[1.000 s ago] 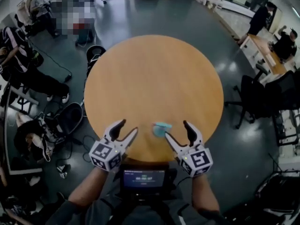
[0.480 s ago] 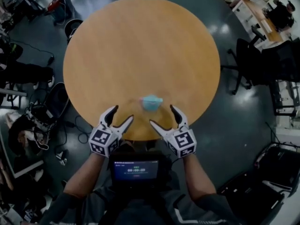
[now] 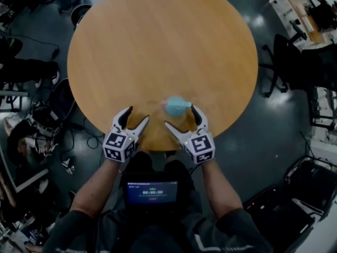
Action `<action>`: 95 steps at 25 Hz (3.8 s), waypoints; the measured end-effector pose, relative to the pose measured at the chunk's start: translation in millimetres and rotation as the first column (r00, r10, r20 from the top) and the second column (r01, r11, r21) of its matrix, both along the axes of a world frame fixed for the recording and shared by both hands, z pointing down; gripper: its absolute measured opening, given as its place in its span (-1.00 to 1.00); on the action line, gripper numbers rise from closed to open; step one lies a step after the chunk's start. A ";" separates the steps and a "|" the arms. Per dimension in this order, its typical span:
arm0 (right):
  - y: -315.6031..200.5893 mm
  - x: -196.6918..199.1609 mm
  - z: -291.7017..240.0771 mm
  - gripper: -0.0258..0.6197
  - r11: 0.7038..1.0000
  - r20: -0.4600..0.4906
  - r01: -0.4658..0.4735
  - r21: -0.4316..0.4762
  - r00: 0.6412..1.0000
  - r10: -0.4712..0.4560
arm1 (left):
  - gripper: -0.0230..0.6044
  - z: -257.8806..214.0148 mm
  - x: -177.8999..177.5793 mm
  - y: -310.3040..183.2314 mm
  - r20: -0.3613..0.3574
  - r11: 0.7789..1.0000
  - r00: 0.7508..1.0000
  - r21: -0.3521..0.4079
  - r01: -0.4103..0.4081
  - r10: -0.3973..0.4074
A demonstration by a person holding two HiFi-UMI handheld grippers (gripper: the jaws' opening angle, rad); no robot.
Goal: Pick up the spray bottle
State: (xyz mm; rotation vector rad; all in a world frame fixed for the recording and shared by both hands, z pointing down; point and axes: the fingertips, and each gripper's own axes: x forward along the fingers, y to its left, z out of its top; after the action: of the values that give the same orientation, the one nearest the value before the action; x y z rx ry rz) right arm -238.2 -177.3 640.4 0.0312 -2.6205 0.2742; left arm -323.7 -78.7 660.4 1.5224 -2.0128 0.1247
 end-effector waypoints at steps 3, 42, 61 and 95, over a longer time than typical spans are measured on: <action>-4.1 -10.3 6.5 0.58 0.999 0.009 -0.028 0.020 1.000 0.027 | 0.07 9.0 -9.0 0.5 -0.007 1.000 1.000 -0.008 0.012 -0.012; -19.2 -84.8 -23.3 0.44 0.995 0.072 -0.053 0.088 0.996 0.047 | -0.20 -36.2 -63.5 -51.6 0.055 0.996 0.998 0.076 0.038 -0.042; -48.7 -81.3 -198.1 0.44 0.988 0.238 -0.110 0.109 0.968 0.081 | -0.92 -198.6 -56.6 -72.8 0.113 0.944 0.993 0.328 -0.021 -0.018; -89.2 383.2 -219.5 0.44 0.334 0.259 -0.926 0.176 0.370 0.892 | -0.93 -222.0 350.0 -228.2 0.169 0.412 0.480 0.322 -0.852 0.861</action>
State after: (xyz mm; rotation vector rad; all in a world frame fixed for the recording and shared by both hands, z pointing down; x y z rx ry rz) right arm 145.0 -266.5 420.9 1.7175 -2.3999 0.2393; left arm 26.3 -306.9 438.4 2.6855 -1.0166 0.1366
